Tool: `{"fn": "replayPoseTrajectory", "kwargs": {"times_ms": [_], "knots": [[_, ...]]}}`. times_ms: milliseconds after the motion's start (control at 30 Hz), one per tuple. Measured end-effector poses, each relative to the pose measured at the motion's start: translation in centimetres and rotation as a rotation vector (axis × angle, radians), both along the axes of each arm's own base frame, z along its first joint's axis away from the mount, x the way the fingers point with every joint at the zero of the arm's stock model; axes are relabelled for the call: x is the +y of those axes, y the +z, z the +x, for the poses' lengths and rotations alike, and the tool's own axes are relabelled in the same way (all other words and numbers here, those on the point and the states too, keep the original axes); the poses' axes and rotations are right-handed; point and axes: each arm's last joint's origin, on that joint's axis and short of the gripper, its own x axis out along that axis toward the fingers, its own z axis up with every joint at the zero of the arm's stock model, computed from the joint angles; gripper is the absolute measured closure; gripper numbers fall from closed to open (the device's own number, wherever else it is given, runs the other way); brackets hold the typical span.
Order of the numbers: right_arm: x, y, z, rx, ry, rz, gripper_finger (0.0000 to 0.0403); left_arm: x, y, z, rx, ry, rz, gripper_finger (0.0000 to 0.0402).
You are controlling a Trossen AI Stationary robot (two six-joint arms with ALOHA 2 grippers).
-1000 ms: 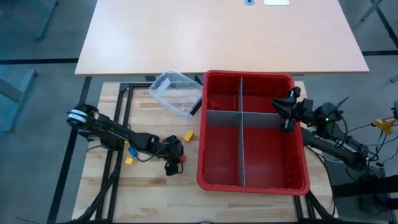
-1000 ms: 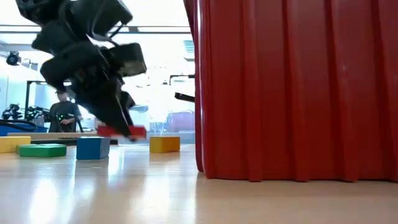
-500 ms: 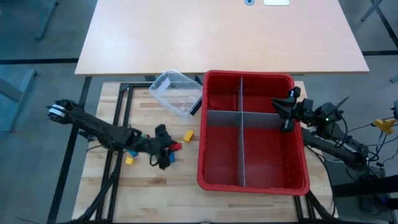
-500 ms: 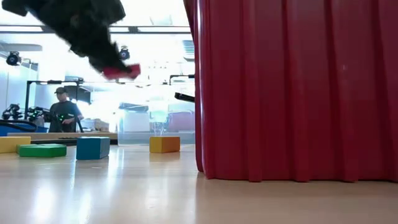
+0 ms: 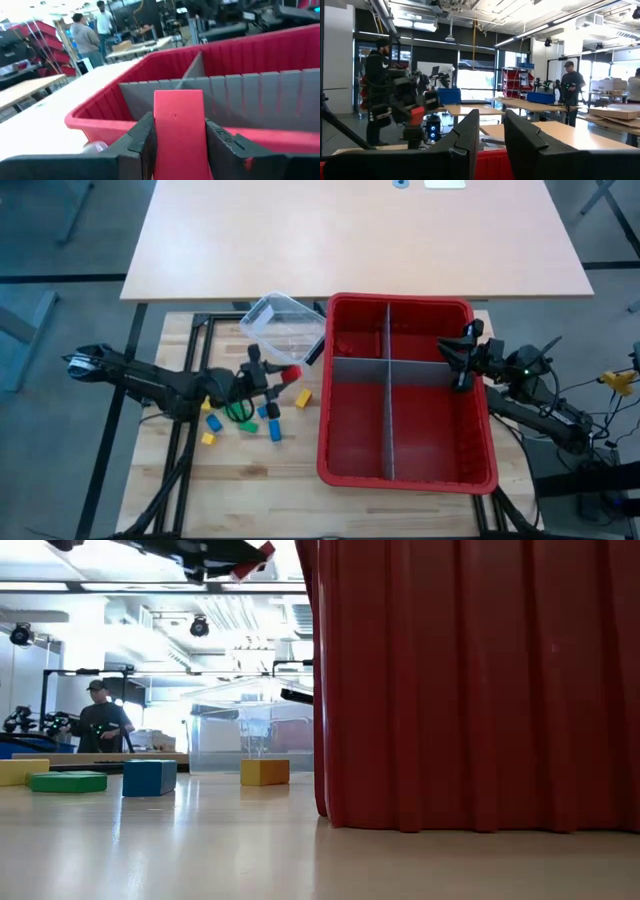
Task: Sort blocks
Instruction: Put the red block into the top left of the red bin
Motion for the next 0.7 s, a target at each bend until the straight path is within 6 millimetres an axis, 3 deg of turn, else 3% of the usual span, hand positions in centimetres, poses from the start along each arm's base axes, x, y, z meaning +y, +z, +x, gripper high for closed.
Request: {"fn": "replayPoseTrajectory", "kwargs": {"times_ms": [367,700], "knots": [[0.0,0.0,0.0,0.003,-0.014,-0.015,0.0354,4.7,0.5,2.4,-0.200,-0.081,0.018,0.0296],[0.0,0.0,0.0,0.009,-0.020,-0.032,0.0355,8.5,-0.4,4.9,-0.302,-0.158,-0.024,0.0296]]}}
